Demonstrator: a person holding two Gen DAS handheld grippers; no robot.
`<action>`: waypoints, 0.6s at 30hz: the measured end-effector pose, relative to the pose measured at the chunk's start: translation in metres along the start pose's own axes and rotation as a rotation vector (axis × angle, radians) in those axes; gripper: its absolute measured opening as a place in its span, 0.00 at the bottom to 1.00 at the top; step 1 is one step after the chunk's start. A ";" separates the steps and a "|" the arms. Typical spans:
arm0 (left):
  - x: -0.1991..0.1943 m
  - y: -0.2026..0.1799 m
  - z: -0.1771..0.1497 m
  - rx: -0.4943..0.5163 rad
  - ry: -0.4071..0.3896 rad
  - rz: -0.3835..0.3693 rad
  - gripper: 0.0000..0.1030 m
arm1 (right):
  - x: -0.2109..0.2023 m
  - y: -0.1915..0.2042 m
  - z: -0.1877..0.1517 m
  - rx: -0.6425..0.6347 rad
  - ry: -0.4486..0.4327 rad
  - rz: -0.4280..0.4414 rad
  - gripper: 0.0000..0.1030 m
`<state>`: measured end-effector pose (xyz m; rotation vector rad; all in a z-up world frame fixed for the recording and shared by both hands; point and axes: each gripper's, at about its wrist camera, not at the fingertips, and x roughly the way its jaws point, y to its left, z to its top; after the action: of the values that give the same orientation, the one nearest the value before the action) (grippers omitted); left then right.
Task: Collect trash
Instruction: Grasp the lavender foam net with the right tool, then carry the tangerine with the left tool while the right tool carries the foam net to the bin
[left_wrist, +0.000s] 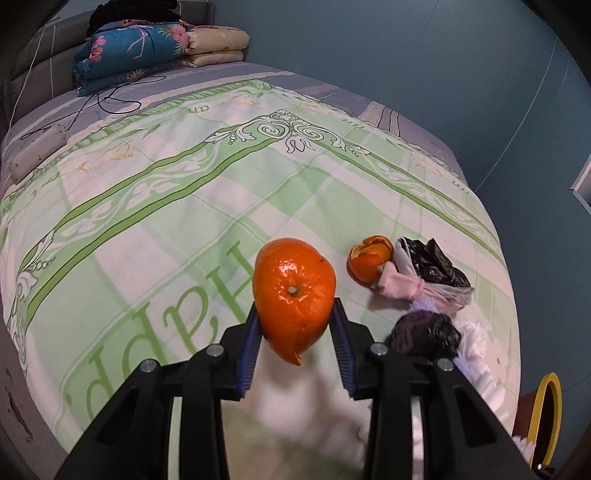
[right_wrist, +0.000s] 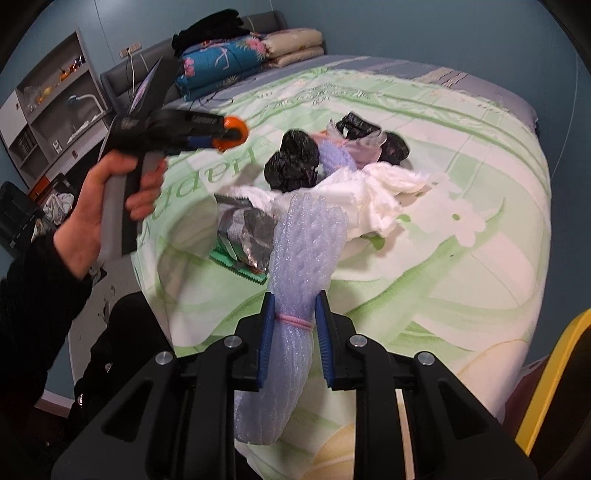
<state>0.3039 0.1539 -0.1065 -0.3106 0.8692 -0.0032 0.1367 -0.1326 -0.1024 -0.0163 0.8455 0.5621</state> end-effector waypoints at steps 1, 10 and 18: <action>-0.007 0.001 -0.004 -0.005 -0.006 -0.005 0.33 | -0.004 0.000 0.000 0.003 -0.010 -0.002 0.20; -0.051 0.004 -0.038 -0.013 -0.039 -0.043 0.33 | -0.037 -0.015 0.007 0.074 -0.121 -0.026 0.20; -0.079 -0.013 -0.064 0.035 -0.069 -0.056 0.33 | -0.056 -0.026 0.009 0.115 -0.170 -0.041 0.20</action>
<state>0.2066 0.1345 -0.0820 -0.3003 0.7906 -0.0597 0.1258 -0.1788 -0.0618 0.1170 0.7093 0.4692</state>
